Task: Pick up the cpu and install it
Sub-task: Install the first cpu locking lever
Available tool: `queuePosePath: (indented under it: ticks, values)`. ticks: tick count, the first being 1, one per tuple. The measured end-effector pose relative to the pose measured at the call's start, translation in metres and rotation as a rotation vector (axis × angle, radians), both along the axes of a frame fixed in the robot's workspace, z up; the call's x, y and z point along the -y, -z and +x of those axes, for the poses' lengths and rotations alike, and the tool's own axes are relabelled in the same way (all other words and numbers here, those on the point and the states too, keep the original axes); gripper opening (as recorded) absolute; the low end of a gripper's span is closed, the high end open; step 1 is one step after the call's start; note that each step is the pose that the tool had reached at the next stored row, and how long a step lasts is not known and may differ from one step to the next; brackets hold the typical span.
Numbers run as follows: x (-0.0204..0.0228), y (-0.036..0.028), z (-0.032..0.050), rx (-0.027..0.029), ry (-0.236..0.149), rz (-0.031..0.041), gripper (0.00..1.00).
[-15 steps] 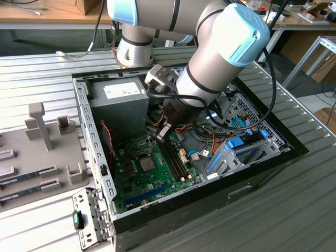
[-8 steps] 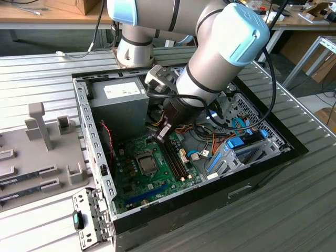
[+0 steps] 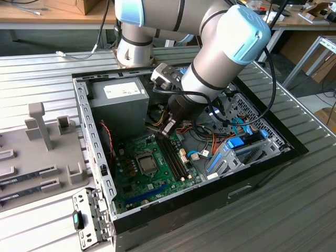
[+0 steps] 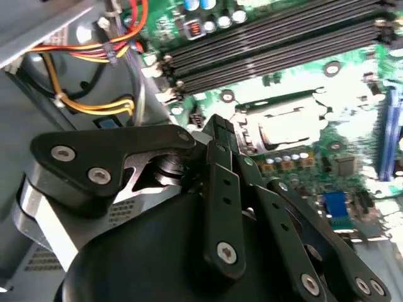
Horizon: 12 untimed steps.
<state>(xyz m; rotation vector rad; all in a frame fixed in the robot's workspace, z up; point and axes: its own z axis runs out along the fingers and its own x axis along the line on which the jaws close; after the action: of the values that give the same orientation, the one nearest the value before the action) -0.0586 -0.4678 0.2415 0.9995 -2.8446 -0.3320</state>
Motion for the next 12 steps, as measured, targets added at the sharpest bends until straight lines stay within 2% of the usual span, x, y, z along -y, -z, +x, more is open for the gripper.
queuePosePath:
  ticks: [3, 4, 5, 8, 12]
  values:
    - [-0.0099, 0.0019, 0.0001, 0.0001, 0.000, 0.0000, 0.11]
    - [-0.0161, 0.0038, 0.0001, 0.0001, 0.000, 0.0002, 0.11]
    - [-0.0185, 0.0051, 0.0000, 0.0000, 0.000, 0.0002, 0.11]
    - [-0.0207, 0.0073, -0.0064, 0.0003, -0.002, 0.0001, 0.11]
    - [-0.0201, 0.0078, -0.0130, 0.0014, -0.002, 0.0014, 0.11]
